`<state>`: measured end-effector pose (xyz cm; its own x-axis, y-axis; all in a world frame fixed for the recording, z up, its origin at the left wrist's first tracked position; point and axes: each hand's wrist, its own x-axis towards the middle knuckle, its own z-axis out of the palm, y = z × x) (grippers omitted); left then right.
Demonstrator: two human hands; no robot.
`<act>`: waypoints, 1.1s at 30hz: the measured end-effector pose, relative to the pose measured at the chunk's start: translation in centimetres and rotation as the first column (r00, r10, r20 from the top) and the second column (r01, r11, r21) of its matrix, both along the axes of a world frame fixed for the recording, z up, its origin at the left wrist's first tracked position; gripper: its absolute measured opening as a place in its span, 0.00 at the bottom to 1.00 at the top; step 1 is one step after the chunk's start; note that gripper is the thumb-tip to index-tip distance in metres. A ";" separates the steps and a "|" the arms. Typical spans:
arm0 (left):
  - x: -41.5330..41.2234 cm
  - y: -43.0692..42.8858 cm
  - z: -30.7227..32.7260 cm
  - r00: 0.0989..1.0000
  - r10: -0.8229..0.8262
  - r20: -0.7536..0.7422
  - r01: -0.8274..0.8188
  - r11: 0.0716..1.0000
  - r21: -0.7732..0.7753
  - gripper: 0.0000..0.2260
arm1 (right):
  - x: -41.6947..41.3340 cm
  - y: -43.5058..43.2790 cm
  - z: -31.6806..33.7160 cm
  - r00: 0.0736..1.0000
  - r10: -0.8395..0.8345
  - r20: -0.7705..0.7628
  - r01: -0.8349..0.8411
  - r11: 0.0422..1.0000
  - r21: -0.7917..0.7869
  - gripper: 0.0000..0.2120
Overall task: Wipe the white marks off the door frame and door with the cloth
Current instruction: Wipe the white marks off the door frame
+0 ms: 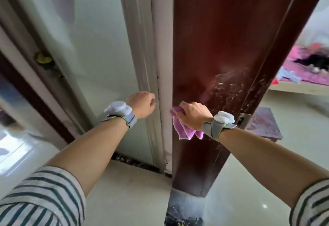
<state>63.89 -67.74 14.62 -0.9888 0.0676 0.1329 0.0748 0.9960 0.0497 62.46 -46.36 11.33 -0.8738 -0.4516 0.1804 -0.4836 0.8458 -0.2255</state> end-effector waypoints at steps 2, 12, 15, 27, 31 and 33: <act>-1.0 1.2 0.2 0.997 -0.073 -0.013 0.073 0.997 0.027 0.11 | 0.4 1.3 0.5 0.997 -0.075 0.015 0.076 0.996 -0.038 0.14; -6.0 6.1 2.8 0.975 -0.209 -0.071 0.216 0.971 0.106 0.09 | 1.4 8.6 4.0 0.952 -0.286 -0.106 0.249 0.930 -0.271 0.14; -6.5 6.9 2.7 0.974 -0.213 -0.080 0.219 0.972 0.083 0.09 | 1.7 9.3 4.7 0.934 -0.310 -0.175 0.231 0.902 -0.364 0.19; -7.1 8.0 4.9 0.904 -0.391 -0.173 0.393 0.919 -0.025 0.10 | 3.8 9.6 6.9 0.760 -0.641 -0.108 0.450 0.638 -0.625 0.15; -7.4 7.1 5.4 0.881 -0.426 -0.203 0.429 0.903 -0.033 0.10 | 3.6 9.9 7.3 0.643 -0.759 -0.106 0.539 0.547 -0.640 0.10; -7.4 6.9 5.4 0.876 -0.432 -0.213 0.437 0.899 -0.027 0.10 | 3.3 9.9 7.5 0.627 -0.759 -0.177 0.508 0.570 -0.645 0.08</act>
<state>56.50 -60.83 20.01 -0.8099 0.4791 0.3386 0.5110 0.8595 0.0062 65.75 -36.43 18.82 -0.6706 0.4622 0.5802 -0.0065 0.7785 -0.6276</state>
